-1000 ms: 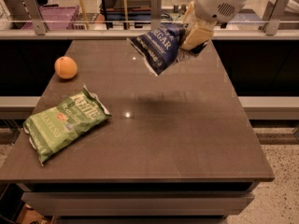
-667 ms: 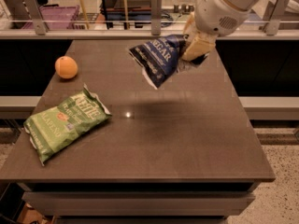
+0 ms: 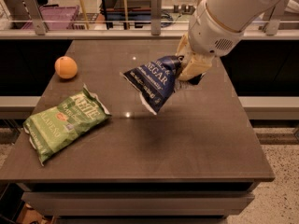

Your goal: Move blue chip bag near green jalapeno chip bag

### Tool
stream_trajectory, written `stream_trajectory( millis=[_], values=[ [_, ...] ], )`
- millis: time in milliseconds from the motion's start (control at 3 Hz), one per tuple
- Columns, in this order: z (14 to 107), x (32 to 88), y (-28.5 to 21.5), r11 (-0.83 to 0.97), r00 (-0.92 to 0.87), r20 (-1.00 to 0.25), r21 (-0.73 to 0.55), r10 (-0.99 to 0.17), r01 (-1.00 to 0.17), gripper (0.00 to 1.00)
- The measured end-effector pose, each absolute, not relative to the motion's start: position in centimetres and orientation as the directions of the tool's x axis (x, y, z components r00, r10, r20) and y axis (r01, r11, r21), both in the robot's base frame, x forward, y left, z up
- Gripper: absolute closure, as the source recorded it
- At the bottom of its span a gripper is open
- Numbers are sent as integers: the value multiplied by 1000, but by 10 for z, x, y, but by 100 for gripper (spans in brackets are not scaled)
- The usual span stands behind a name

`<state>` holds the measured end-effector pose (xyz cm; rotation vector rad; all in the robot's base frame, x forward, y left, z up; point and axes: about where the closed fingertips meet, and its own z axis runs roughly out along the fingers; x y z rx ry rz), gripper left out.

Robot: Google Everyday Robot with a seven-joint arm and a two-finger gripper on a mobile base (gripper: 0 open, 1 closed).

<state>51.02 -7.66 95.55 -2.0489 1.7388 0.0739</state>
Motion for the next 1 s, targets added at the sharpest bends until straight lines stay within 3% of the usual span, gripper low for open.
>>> stream_trajectory(
  millis=[1000],
  values=[
    [926,482,-42,-297,372,-287,-273,-883,-915,100]
  ],
)
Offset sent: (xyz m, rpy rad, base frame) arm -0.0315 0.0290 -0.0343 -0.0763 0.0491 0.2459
